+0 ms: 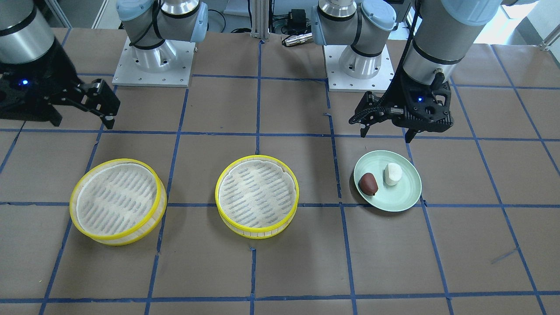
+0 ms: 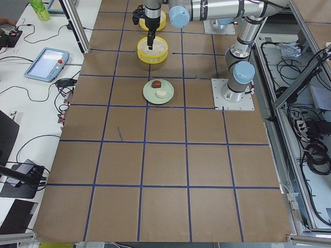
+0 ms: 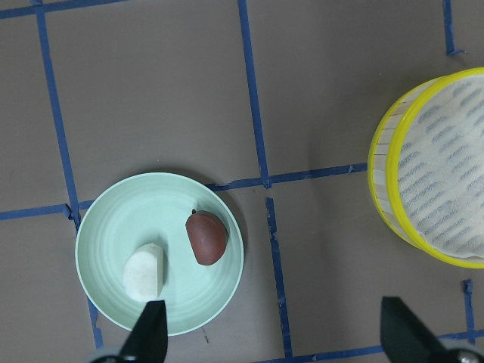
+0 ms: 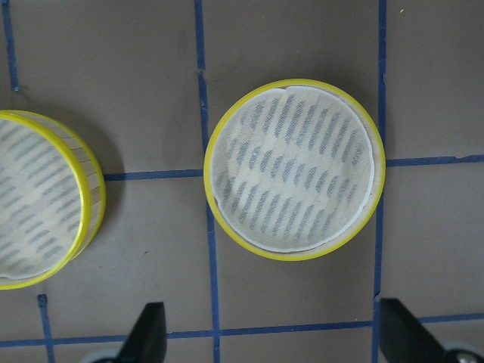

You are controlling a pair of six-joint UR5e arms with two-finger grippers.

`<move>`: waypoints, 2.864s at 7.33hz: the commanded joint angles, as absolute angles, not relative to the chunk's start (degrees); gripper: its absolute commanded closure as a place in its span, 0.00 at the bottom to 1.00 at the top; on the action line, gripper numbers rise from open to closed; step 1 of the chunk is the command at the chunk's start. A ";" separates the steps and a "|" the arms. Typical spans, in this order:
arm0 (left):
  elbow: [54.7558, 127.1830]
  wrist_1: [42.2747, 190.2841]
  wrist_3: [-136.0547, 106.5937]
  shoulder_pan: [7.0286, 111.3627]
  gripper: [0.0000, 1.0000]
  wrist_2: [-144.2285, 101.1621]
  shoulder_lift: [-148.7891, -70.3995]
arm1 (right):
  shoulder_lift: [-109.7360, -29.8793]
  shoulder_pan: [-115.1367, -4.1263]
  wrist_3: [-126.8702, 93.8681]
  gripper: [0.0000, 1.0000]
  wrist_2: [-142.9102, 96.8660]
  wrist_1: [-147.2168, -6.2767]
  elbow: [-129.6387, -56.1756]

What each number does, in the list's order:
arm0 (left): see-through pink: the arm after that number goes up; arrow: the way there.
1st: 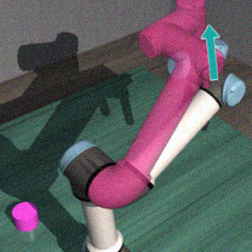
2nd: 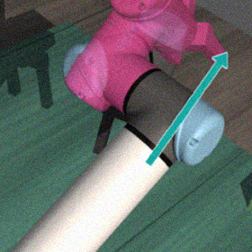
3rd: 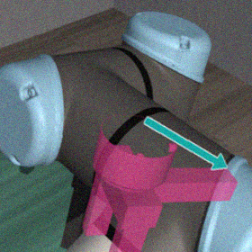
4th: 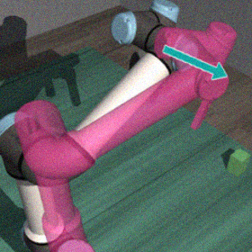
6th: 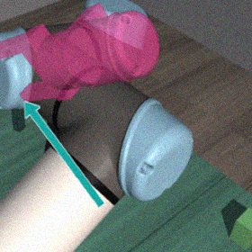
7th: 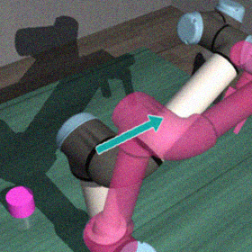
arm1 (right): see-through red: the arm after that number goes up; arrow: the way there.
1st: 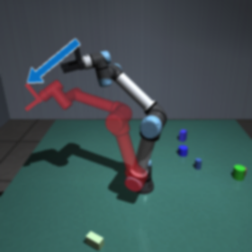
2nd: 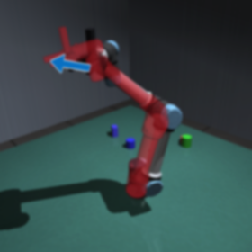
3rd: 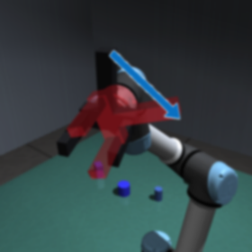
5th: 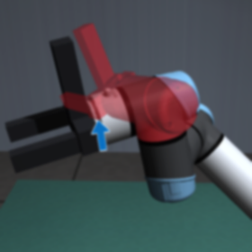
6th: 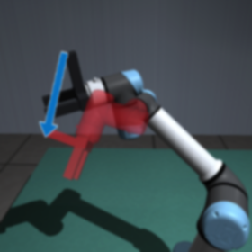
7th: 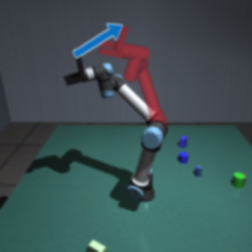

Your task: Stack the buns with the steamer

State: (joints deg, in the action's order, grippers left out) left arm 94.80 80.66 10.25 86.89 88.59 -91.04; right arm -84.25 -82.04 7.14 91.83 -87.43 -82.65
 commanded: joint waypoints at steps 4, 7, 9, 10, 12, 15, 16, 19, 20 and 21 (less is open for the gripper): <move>102.02 80.24 13.43 79.48 0.00 92.86 -91.58 | -73.15 -73.83 19.48 0.00 92.90 -114.37 -100.17; 108.18 71.58 14.50 76.82 0.00 95.00 -96.74 | -66.63 -71.73 24.42 0.13 94.49 -122.33 -100.37; 108.80 69.61 14.50 76.03 0.01 95.45 -100.88 | -65.05 -71.11 24.87 0.55 94.39 -122.52 -100.37; 110.46 68.74 14.50 75.85 0.05 95.45 -102.38 | -64.95 -71.10 24.87 0.73 94.39 -122.43 -100.46; 112.49 65.05 14.41 75.32 0.05 98.33 -104.32 | -65.04 -71.10 24.87 0.92 94.48 -122.34 -100.37; 113.29 63.29 14.24 75.32 0.17 98.00 -107.48 | -73.27 -69.52 26.98 0.92 94.48 -108.19 -93.29; 113.38 62.41 14.33 75.32 0.40 98.17 -107.75 | -74.26 -69.52 27.07 0.92 94.40 -105.84 -92.56; 112.42 62.40 13.72 75.76 0.93 98.35 -105.75 | -74.09 -69.52 26.63 0.92 94.39 -106.26 -93.95; 112.24 62.32 12.58 75.94 0.98 98.35 -103.99 | -74.18 -69.52 26.63 0.92 94.39 -106.26 -94.13; 111.45 62.31 11.18 77.07 0.98 98.18 -101.71 | -74.18 -69.52 26.54 0.92 94.39 -106.26 -94.13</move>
